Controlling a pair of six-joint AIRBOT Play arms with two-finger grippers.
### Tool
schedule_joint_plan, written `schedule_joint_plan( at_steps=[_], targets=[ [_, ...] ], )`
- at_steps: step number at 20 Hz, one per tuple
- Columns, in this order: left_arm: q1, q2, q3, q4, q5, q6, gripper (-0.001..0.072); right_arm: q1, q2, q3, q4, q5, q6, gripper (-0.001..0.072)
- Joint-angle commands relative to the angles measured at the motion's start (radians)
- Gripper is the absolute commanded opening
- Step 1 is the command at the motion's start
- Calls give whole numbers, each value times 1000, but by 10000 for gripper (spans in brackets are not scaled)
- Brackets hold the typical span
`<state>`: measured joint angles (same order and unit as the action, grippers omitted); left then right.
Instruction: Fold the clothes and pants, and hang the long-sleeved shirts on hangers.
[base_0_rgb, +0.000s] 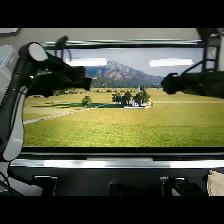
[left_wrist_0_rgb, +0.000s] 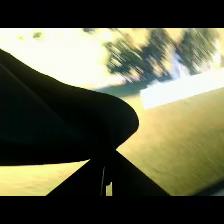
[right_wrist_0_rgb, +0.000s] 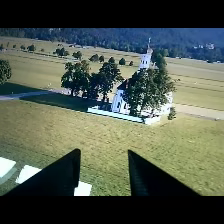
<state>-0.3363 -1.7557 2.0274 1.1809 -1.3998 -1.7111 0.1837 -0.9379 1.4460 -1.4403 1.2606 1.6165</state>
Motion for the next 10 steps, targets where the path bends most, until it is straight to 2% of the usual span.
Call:
schedule_joint_plan(
  at_steps=[1,4,7,8,10],
  targets=[
    [-249,-9,-5,-3,-33,-78,16,0,167,1,-126,89,45,365],
    [-432,-68,-5,-3,23,-146,16,0,279,1,-240,178,84,365],
    [-574,-153,-17,-4,111,-250,17,0,348,1,-332,280,112,365],
    [-606,-183,-16,-5,122,-280,17,0,359,1,-338,309,111,354],
    [-647,-237,-16,-28,126,-318,18,0,369,1,-338,335,110,261]
  ],
)
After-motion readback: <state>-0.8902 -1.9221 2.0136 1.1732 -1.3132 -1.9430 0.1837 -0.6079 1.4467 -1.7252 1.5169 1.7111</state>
